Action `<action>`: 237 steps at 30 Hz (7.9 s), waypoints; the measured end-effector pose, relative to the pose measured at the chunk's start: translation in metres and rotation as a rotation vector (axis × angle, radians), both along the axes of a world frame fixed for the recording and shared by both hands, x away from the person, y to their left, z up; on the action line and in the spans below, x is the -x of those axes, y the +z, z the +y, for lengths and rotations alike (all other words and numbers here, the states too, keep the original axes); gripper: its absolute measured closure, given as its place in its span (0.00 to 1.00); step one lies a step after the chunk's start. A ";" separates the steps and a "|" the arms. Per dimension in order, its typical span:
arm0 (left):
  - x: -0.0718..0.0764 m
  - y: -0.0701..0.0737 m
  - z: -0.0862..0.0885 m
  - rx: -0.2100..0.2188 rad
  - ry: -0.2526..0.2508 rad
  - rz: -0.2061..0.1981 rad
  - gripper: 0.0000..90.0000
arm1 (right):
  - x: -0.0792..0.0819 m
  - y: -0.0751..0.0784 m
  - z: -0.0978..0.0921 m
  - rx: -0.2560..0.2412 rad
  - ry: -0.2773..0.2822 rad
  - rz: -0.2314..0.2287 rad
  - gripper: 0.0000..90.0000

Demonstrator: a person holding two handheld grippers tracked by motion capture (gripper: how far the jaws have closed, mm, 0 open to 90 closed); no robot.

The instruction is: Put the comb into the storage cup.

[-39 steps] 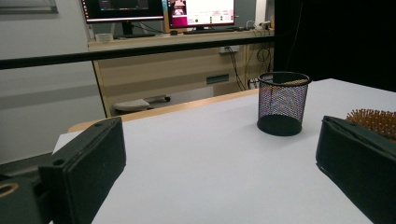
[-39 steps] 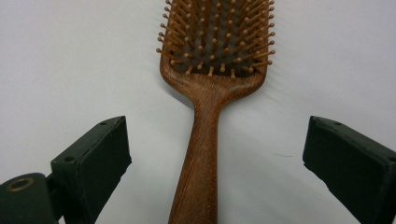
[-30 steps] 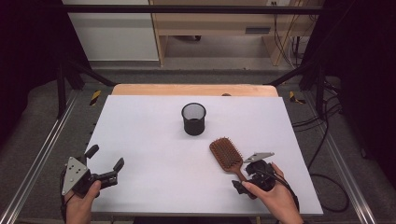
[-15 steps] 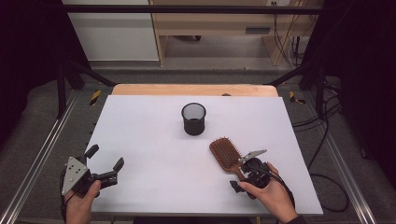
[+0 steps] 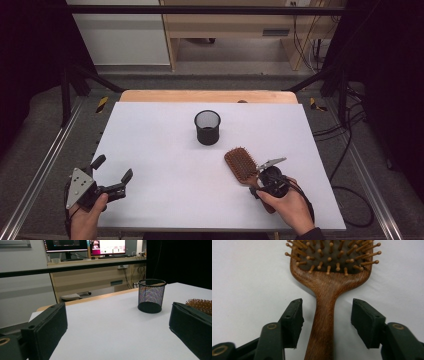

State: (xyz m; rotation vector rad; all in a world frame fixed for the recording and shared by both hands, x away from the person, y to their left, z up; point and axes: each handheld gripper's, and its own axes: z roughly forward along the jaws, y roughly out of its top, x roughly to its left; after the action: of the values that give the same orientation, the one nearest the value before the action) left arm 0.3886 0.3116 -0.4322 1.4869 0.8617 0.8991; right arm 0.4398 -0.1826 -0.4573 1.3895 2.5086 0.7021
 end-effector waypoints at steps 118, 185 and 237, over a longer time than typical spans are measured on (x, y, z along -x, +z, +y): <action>-0.047 0.047 -0.154 0.074 -0.276 0.129 0.04 | -0.001 0.041 0.019 -0.210 0.150 -0.373 0.81; -0.080 0.065 -0.188 0.427 -0.399 0.360 0.40 | 0.021 0.047 0.062 -0.318 0.234 -0.593 0.81; -0.077 0.084 -0.188 0.481 -0.354 0.340 0.57 | 0.017 0.038 0.055 -0.423 0.187 -0.531 0.47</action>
State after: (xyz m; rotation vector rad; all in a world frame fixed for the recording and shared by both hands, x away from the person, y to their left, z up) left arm 0.4657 0.1234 -0.3481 1.3192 0.9402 0.1565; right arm 0.4228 -0.1274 -0.4192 0.8997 2.1457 1.4834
